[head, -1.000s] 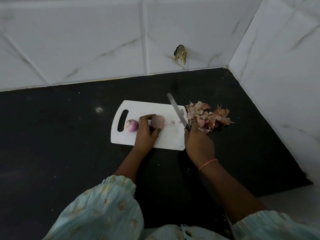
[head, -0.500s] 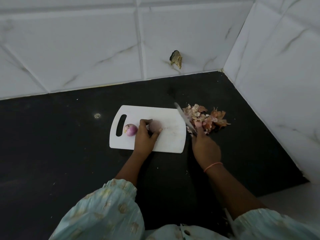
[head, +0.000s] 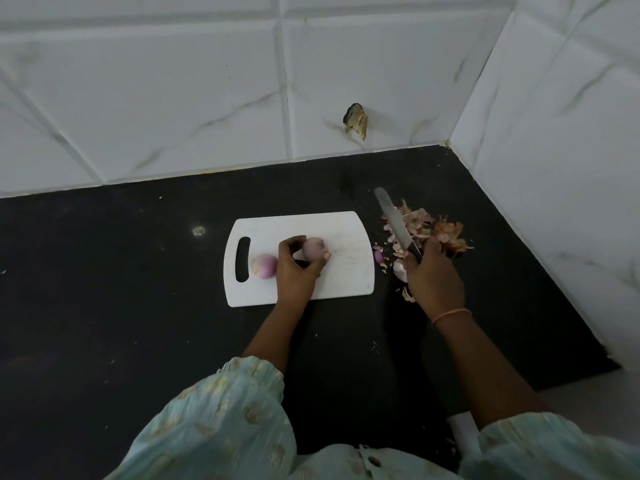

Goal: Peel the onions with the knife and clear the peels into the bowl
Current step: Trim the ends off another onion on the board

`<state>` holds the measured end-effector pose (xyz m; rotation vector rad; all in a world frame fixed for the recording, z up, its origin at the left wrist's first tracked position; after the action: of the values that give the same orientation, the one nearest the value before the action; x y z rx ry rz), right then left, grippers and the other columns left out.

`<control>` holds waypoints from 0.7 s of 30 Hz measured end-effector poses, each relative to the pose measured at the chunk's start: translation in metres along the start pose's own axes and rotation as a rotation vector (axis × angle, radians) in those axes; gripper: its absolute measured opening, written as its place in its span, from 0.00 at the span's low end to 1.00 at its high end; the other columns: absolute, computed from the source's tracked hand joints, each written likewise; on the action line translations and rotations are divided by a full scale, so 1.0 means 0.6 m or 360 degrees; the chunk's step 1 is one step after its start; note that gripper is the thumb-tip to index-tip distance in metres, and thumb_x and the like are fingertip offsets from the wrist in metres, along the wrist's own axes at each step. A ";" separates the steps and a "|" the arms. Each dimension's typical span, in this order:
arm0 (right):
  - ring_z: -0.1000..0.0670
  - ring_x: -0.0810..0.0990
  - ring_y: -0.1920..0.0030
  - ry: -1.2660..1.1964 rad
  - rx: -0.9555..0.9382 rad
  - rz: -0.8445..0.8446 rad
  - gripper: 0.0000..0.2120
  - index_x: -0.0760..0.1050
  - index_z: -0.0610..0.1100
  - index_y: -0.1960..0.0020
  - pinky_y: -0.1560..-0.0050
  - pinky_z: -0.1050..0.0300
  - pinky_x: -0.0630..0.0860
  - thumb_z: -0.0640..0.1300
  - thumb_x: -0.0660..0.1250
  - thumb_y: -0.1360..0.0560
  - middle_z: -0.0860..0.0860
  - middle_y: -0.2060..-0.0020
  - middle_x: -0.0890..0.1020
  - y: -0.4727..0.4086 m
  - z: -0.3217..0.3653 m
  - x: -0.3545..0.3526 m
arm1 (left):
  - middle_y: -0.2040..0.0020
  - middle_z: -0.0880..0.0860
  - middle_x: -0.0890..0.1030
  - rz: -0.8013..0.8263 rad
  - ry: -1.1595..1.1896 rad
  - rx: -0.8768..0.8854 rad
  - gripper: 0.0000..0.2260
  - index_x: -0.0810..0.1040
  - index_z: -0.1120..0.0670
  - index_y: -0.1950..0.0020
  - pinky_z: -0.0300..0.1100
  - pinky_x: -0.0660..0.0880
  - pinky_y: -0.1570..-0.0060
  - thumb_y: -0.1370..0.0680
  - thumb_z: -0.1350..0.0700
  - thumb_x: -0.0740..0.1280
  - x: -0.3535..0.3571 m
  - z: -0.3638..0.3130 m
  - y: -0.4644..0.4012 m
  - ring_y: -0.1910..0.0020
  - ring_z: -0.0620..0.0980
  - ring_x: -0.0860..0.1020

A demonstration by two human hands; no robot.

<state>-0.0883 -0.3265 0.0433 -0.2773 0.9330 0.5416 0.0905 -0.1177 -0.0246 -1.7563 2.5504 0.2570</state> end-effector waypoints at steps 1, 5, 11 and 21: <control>0.44 0.80 0.54 -0.0039 -0.0019 0.0004 0.12 0.68 0.42 0.40 0.53 0.45 0.77 0.49 0.60 0.18 0.46 0.54 0.78 0.003 0.005 0.002 | 0.38 0.48 0.76 0.0014 0.0070 -0.0036 0.26 0.71 0.51 0.34 0.36 0.79 0.60 0.28 0.56 0.77 -0.002 0.000 0.000 0.51 0.51 0.81; 0.52 0.73 0.69 -0.0683 0.0139 0.0323 0.13 0.72 0.43 0.46 0.68 0.55 0.70 0.53 0.59 0.18 0.51 0.64 0.75 0.024 0.030 0.056 | 0.42 0.48 0.81 0.0124 0.0310 -0.0073 0.23 0.76 0.50 0.35 0.35 0.77 0.60 0.28 0.59 0.77 0.000 -0.014 0.010 0.51 0.46 0.81; 0.52 0.69 0.78 -0.1275 0.0388 0.0721 0.16 0.73 0.47 0.46 0.79 0.64 0.63 0.59 0.63 0.21 0.46 0.66 0.81 0.058 0.092 0.116 | 0.36 0.50 0.81 0.0507 0.0468 0.0105 0.25 0.77 0.52 0.32 0.45 0.78 0.40 0.27 0.64 0.75 0.037 -0.066 0.026 0.38 0.50 0.80; 0.53 0.68 0.78 -0.1724 0.0417 0.0760 0.15 0.77 0.48 0.46 0.76 0.63 0.60 0.60 0.64 0.22 0.43 0.59 0.82 0.038 0.125 0.129 | 0.36 0.50 0.81 0.0680 0.0330 0.0241 0.23 0.74 0.53 0.29 0.38 0.76 0.56 0.23 0.63 0.71 0.044 -0.109 0.018 0.43 0.49 0.80</control>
<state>-0.0126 -0.2491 0.0226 0.4718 -0.0146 0.8624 0.0751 -0.1488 0.0380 -1.2321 2.9802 -0.1149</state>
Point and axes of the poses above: each hand's wrist, its own y-axis away from the middle knuckle, its own x-axis out of the palm, z = x × y, the point moved 10 cm from there along -y, towards the middle knuckle
